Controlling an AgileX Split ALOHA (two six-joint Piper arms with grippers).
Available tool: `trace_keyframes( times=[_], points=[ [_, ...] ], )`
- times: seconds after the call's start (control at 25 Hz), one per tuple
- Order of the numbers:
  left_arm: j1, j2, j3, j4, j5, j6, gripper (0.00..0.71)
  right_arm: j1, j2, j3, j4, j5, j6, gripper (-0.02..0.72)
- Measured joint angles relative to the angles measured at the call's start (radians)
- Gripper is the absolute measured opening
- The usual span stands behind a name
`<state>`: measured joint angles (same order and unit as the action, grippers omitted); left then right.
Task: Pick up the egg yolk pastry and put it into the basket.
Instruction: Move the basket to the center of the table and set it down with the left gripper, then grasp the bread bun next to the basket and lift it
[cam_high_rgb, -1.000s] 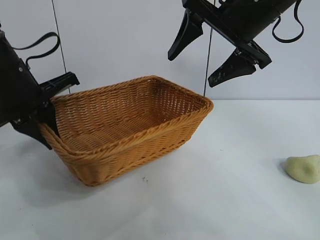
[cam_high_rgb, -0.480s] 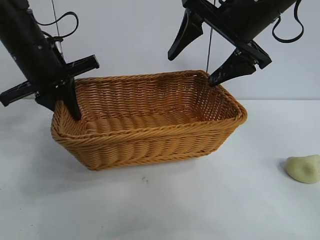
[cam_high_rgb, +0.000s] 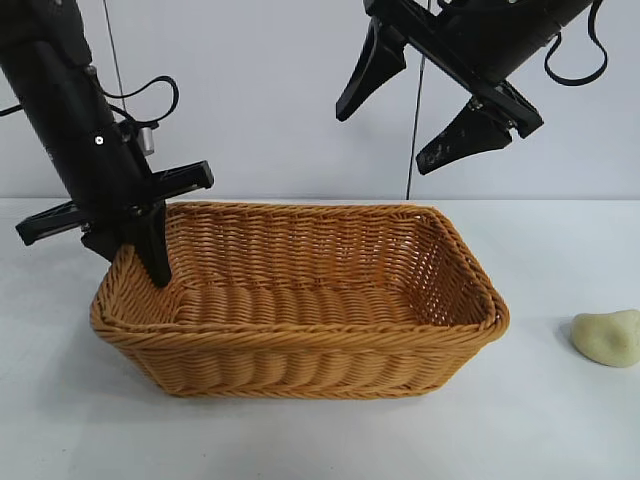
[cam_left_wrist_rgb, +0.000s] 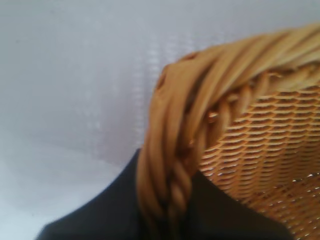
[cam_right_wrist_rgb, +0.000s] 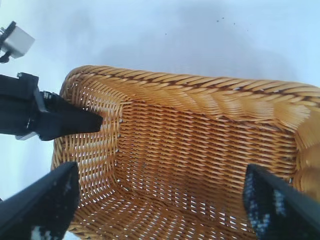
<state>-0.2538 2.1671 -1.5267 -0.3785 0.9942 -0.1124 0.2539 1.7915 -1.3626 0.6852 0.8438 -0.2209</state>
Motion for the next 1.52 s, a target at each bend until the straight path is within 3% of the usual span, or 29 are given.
trace_keyframes(
  times=[0.4,0.52,0.6,0.72,0.8,0.88,1.12,1.52],
  points=[
    [0.000,0.057,-0.037,-0.026,-0.020,0.023,0.085,0.000,0.000,0.000,0.000,0.000,0.006,0.637],
    [0.000,0.057,-0.037,-0.027,-0.022,0.023,0.124,0.000,0.000,0.000,0.000,0.000,0.009,0.637],
    [0.000,0.057,-0.037,-0.032,-0.028,0.023,0.232,0.000,0.000,0.000,0.000,0.000,0.009,0.637],
    [0.000,0.057,-0.039,-0.033,-0.028,0.023,0.488,0.000,0.000,0.000,0.000,0.000,0.009,0.637],
    [0.000,0.053,-0.040,-0.033,-0.027,0.023,0.592,0.000,0.000,0.000,0.000,0.000,0.011,0.637],
    [0.000,0.035,-0.040,-0.033,-0.022,0.023,0.641,0.000,0.000,0.000,0.000,0.000,0.013,0.637],
    [0.000,-0.084,-0.078,0.023,0.051,0.023,0.668,0.000,0.000,0.000,0.000,0.000,0.016,0.637],
    [0.000,-0.179,-0.247,0.299,0.201,-0.004,0.669,0.000,0.000,0.000,0.000,0.000,0.016,0.637]
  ],
)
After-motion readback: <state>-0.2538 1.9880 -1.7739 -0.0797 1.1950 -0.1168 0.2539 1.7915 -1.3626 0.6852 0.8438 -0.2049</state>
